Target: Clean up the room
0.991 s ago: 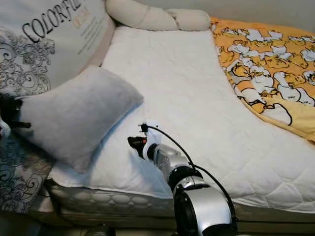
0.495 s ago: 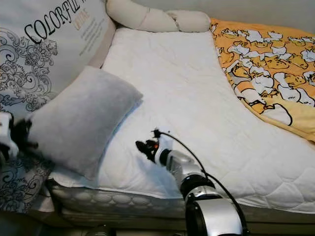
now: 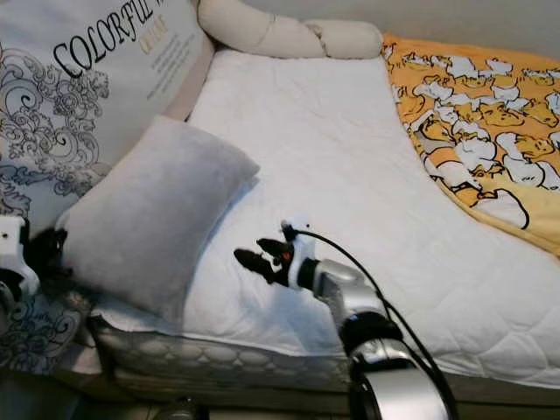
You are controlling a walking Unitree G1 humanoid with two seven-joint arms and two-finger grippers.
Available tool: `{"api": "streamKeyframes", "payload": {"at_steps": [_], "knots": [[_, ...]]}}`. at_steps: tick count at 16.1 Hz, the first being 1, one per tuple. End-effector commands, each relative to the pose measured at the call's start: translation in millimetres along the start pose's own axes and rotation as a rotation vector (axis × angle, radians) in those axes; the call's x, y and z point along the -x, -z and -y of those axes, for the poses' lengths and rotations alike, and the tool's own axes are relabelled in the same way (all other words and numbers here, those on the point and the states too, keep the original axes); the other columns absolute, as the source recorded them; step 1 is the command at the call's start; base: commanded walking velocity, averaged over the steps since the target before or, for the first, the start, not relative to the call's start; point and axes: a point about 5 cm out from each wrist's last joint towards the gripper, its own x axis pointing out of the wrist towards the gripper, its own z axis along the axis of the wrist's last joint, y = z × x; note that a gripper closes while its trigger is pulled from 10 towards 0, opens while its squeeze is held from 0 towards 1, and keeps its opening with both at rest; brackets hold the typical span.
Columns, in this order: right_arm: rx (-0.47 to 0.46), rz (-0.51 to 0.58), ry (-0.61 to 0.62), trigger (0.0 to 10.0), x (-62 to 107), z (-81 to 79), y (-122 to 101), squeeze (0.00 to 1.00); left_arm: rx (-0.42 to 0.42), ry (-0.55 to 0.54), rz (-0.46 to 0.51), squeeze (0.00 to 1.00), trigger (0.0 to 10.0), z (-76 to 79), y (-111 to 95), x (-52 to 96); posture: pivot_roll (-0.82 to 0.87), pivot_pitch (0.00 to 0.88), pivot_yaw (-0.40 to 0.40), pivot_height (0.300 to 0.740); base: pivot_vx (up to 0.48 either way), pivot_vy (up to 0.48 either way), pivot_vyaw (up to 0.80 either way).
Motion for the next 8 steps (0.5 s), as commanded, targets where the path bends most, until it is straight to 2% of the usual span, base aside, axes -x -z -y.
{"api": "streamKeyframes", "payload": {"at_steps": [1,3,4,6,7,8], "knots": [[0.059,0.017,-0.108,10.0,11.2,-4.3,-15,1.0,-0.044,0.015,0.081,1.0,10.0,-2.1,-18,1.2,0.11,0.0,0.001,0.74,0.0,0.0,0.0],[0.094,0.013,-0.164,10.0,23.3,-6.6,-21,1.0,-0.073,0.013,0.142,1.0,10.0,-4.2,-32,2.3,0.1,0.0,0.005,0.74,0.0,0.0,0.0],[0.117,0.008,-0.21,10.0,36.5,-8.9,-28,1.0,-0.106,0.008,0.201,1.0,10.0,-7.5,-48,4.3,0.1,0.0,0.006,0.74,0.0,0.0,0.0],[0.155,-0.001,-0.224,10.0,57.5,-10.1,-35,1.0,-0.11,0.0,0.304,1.0,10.0,-10.3,-75,6.5,0.1,0.0,0.001,0.74,0.0,0.0,0.0],[0.174,-0.001,-0.2,10.0,68.0,-10.8,-38,1.0,-0.088,0.037,0.356,0.42,10.0,-4.6,-88,7.5,0.1,0.0,-0.006,0.74,0.0,0.0,0.0],[0.199,0.016,-0.147,10.0,76.3,-10.2,-40,1.0,-0.064,0.096,0.39,0.0,10.0,7.0,-97,8.0,0.1,0.0,-0.012,0.74,0.0,0.0,0.0]]}}
